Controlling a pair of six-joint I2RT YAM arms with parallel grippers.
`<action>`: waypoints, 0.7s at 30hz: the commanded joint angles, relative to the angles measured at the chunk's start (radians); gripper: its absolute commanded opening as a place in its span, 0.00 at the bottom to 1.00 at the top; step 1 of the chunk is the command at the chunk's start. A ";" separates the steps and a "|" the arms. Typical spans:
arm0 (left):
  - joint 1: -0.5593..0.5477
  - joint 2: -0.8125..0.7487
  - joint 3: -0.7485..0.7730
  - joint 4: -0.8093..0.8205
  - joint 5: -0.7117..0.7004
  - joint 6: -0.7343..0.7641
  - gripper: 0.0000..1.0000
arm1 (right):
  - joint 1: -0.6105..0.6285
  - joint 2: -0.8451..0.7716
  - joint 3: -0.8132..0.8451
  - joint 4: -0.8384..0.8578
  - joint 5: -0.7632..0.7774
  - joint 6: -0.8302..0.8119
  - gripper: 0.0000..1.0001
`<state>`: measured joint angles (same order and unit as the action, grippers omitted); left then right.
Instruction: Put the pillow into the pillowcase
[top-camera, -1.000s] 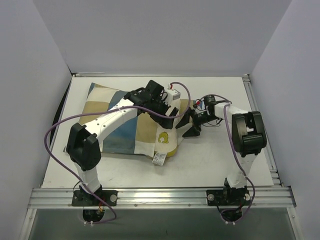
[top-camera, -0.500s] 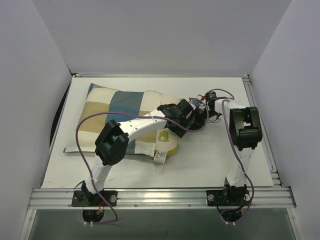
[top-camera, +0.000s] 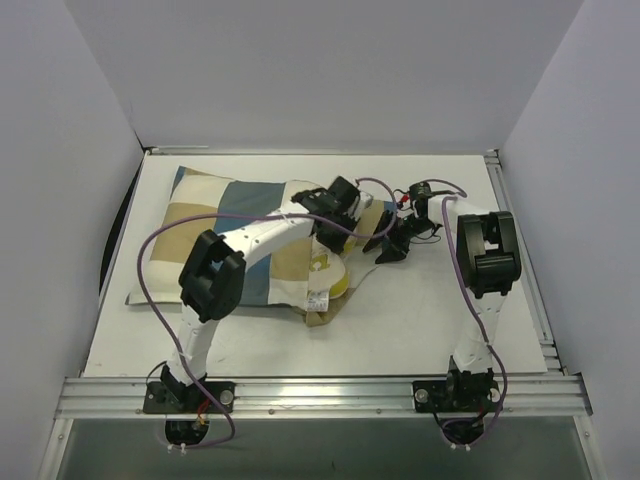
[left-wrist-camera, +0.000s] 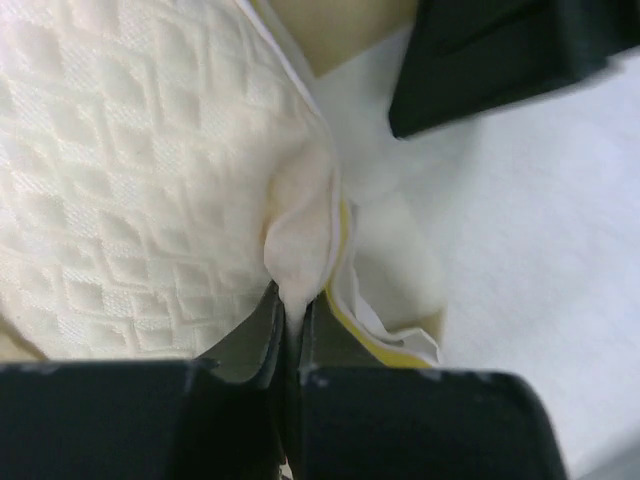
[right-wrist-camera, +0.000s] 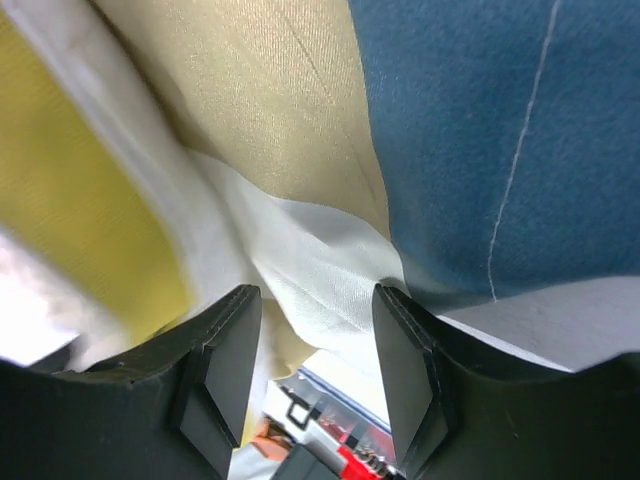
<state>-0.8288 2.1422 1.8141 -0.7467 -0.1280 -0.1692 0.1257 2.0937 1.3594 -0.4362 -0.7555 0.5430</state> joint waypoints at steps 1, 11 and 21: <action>0.153 -0.161 -0.016 0.051 0.570 0.060 0.00 | -0.014 0.042 0.012 -0.116 0.193 -0.100 0.49; 0.350 -0.370 -0.339 0.940 1.242 -0.514 0.00 | 0.051 -0.141 0.070 -0.069 0.022 -0.124 0.44; 0.355 -0.321 -0.329 1.176 1.243 -0.691 0.00 | 0.161 -0.097 0.047 0.158 -0.030 0.126 0.57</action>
<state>-0.4740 1.8339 1.4628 0.1699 1.0397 -0.7444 0.2840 1.9419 1.4010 -0.3408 -0.7456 0.5663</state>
